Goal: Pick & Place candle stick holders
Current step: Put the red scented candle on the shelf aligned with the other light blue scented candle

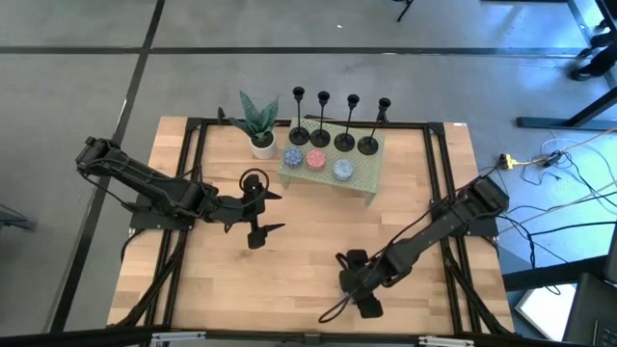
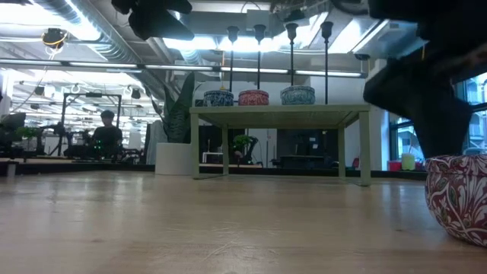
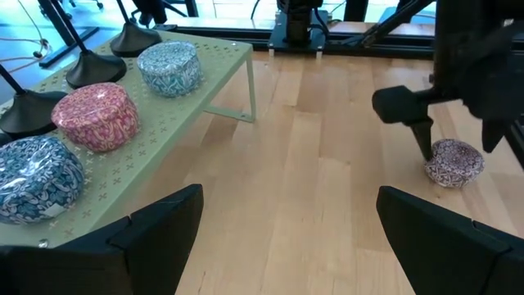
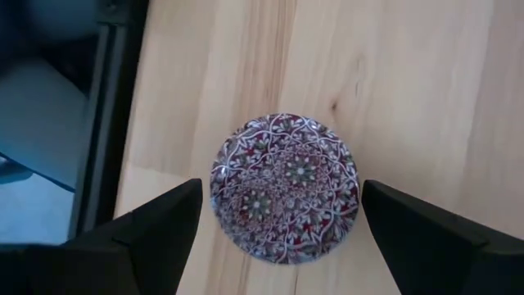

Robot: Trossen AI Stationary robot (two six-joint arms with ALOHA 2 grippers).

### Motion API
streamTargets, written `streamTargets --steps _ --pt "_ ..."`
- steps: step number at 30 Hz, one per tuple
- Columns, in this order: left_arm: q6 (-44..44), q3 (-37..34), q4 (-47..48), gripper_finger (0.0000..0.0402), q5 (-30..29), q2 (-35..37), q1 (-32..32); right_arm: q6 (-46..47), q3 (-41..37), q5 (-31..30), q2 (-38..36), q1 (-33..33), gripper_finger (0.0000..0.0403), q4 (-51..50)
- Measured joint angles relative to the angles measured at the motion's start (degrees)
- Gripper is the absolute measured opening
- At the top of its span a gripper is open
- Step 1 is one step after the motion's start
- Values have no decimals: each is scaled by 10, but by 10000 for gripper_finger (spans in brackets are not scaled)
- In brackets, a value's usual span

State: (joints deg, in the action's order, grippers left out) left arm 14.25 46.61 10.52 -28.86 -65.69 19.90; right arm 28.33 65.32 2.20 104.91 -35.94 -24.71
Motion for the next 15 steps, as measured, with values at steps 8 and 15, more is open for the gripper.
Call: streamTargets --steps 8,15 --pt "0 0 0 363 0 0 0 -3 0 10 28 0 337 16" --pt "0 0 0 363 0 0 0 -17 0 -9 29 0 337 17"
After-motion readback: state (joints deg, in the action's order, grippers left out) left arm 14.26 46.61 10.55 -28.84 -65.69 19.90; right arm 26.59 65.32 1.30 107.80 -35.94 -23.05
